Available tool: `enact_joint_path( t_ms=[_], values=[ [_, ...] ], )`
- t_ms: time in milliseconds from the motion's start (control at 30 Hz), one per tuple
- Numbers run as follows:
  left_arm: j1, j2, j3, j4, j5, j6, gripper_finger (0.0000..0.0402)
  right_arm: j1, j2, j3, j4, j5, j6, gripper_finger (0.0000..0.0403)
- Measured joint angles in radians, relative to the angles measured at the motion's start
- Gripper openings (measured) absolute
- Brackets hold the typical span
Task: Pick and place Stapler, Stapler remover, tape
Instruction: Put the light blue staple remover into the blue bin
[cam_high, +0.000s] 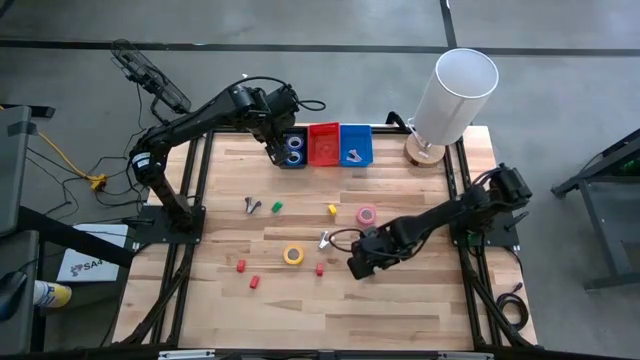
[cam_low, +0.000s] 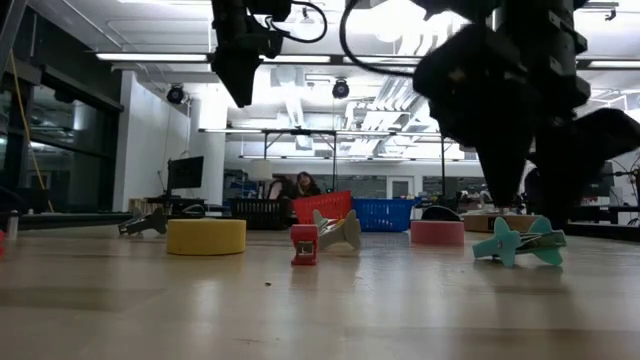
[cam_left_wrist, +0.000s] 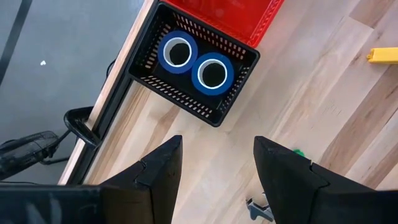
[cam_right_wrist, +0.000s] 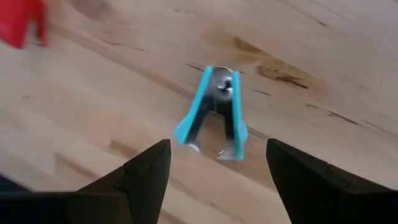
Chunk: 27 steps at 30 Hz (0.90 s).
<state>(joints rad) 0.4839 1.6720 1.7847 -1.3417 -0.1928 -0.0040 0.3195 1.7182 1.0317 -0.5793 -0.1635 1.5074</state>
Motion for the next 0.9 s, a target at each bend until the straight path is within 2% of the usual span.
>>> enact_joint_path(
  t_ms=[400,900],
  values=[
    [0.000,0.000,0.000,-0.004,0.002,0.001,0.0193,0.016,0.064,0.003,0.040,0.046,-0.009,0.0256],
    [0.000,0.000,0.000,-0.015,0.003,0.004,0.0193,0.001,0.019,0.004,0.060,0.039,0.024,0.0256]
  ],
)
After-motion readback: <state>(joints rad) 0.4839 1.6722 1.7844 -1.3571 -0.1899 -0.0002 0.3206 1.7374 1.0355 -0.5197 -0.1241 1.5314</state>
